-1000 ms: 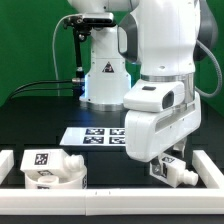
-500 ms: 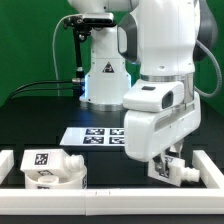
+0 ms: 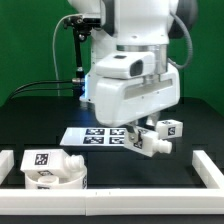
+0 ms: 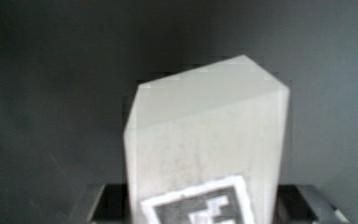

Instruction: Assemble stool

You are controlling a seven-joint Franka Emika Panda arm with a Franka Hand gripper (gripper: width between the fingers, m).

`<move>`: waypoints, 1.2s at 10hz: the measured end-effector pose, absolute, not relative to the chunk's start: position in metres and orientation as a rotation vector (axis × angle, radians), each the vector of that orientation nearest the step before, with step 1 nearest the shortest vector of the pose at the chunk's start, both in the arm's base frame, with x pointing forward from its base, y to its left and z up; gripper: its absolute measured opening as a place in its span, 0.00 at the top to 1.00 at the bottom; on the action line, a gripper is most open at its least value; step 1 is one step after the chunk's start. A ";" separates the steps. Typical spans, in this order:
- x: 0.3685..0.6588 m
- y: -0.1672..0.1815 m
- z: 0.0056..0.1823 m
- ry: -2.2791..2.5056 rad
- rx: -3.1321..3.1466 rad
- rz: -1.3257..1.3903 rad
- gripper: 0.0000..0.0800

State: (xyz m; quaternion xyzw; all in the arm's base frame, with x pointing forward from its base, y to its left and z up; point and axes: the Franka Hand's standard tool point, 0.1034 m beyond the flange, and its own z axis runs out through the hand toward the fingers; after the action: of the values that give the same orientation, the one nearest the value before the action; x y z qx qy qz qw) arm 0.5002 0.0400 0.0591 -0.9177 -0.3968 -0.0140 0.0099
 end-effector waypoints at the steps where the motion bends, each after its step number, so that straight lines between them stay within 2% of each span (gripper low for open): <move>1: 0.500 0.039 0.059 -1.237 -2.866 -0.043 0.60; 3: 0.498 0.038 0.058 -1.231 -2.867 -0.040 0.60; 4: 0.486 0.026 0.055 -1.178 -2.887 -0.057 0.60; 6: 0.434 0.001 0.048 -1.107 -2.918 -0.033 0.60; 8: 0.399 -0.006 0.035 -1.060 -2.928 -0.023 0.60; 11: 0.396 -0.023 0.021 -1.063 -2.916 -0.011 0.60; 12: 0.396 -0.020 0.022 -1.074 -2.913 -0.014 0.50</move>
Offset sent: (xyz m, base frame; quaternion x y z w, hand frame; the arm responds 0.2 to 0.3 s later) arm -0.0486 -0.0345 -0.0031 0.0156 0.0364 0.0992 0.9943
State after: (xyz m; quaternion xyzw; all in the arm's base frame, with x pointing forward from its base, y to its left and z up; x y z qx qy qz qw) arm 0.3961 -0.0204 0.0223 -0.9381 -0.3458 -0.0044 0.0186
